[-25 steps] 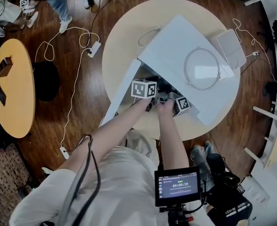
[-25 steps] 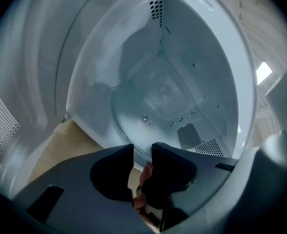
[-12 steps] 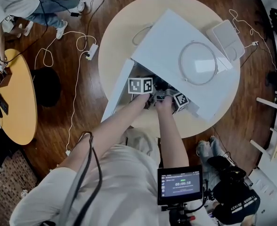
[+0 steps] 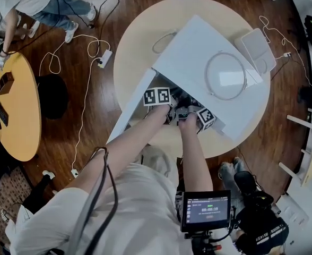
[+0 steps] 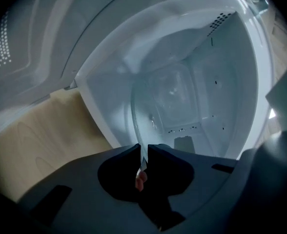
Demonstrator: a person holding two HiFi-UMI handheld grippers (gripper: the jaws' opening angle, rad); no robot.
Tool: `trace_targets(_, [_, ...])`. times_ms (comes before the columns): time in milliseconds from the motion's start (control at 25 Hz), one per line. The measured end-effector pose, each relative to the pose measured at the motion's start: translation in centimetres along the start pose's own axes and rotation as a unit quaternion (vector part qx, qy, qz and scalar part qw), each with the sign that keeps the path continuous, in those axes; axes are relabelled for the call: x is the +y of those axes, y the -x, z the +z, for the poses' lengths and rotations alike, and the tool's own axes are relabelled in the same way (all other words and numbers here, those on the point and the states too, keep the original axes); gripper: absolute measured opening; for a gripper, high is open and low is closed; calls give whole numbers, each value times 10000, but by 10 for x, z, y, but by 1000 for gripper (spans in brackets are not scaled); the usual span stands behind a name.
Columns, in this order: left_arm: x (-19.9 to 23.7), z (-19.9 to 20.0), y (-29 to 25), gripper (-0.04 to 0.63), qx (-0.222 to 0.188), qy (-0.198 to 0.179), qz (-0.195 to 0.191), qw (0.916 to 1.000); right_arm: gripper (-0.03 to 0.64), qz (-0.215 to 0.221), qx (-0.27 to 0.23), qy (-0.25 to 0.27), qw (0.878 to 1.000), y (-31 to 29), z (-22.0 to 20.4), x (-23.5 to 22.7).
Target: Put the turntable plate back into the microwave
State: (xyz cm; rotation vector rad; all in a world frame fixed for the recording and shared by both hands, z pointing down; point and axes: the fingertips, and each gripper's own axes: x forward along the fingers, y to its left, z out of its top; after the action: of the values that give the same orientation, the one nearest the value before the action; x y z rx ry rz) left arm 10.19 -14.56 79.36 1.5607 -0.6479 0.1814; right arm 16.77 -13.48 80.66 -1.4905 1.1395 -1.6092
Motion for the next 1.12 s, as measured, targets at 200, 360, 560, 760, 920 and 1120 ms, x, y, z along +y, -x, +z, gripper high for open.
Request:
trace_targets(200, [-1, 9, 9, 49, -225, 109, -144, 9996, 109, -41, 225, 79, 9997, 0, -10, 5])
trace_targets(360, [-6, 16, 10, 43, -348, 12, -278, 9990, 109, -331, 322, 687, 9966, 16, -11, 5])
trace_targets(560, [-11, 27, 7, 41, -441, -105, -253, 9987, 109, -200, -213, 373, 9989, 30, -1, 1])
trace_targets(760, [-6, 27, 6, 41, -479, -172, -134, 9986, 87, -274, -376, 291, 9985, 23, 5, -3])
trace_targets(920, [0, 30, 4, 43, -445, -305, 34, 9985, 56, -271, -454, -159, 9985, 19, 2, -8])
trace_targets(1120, [12, 31, -1, 60, -300, -708, 307, 9966, 32, -149, -635, -509, 9966, 13, 3, -8])
